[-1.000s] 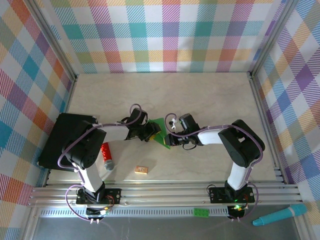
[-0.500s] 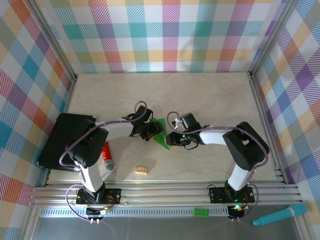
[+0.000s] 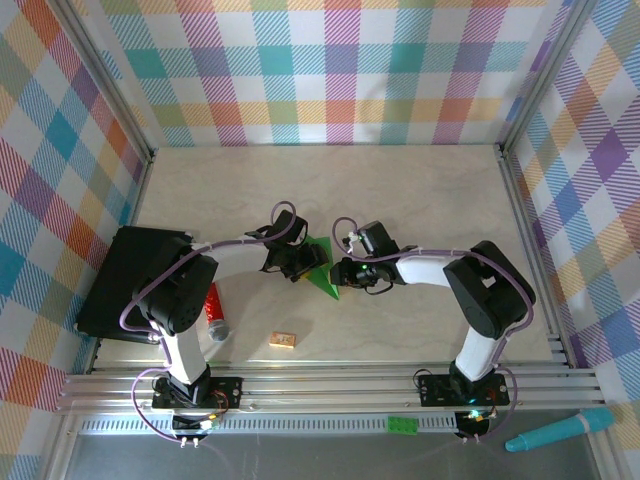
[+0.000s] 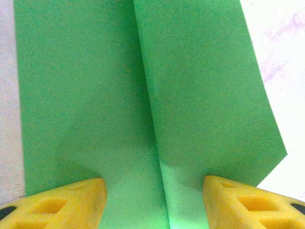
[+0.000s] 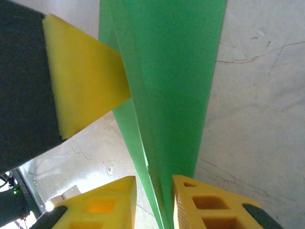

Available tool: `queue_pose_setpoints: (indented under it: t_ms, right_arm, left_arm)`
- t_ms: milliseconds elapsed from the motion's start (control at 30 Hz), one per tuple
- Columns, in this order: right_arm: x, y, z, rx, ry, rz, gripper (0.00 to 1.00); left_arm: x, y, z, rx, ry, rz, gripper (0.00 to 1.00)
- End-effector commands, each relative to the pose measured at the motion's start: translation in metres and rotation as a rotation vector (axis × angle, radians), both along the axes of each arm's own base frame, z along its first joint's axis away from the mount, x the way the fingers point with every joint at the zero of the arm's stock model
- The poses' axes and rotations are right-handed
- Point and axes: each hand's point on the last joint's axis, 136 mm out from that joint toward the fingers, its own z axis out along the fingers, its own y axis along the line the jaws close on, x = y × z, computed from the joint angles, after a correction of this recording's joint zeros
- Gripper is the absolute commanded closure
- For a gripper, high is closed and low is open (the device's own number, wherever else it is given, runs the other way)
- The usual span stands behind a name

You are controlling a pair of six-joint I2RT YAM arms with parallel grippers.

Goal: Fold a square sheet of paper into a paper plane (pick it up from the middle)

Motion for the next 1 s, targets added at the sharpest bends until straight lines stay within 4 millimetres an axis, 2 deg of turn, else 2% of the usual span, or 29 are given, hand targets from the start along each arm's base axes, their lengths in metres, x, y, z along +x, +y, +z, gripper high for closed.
queue_pose_setpoints:
  t_ms: [0,233,700,967]
  right_arm:
    - [0.001,0.005,0.000,0.014,0.031,0.005,0.76]
    - [-0.001,0.006,-0.003,0.018,0.060,0.005,0.84]
    - [-0.006,0.002,-0.018,-0.012,0.114,-0.015,0.85]
    - [-0.009,-0.001,-0.025,-0.027,0.140,-0.031,0.88]
  left_arm:
    - [-0.048,0.033,-0.053,0.185,0.197,-0.014,0.42]
    - [-0.047,0.033,-0.053,0.189,0.195,-0.013,0.42]
    - [-0.047,0.033,-0.052,0.186,0.196,-0.006,0.41]
    - [-0.042,0.031,-0.045,0.173,0.176,0.003,0.42]
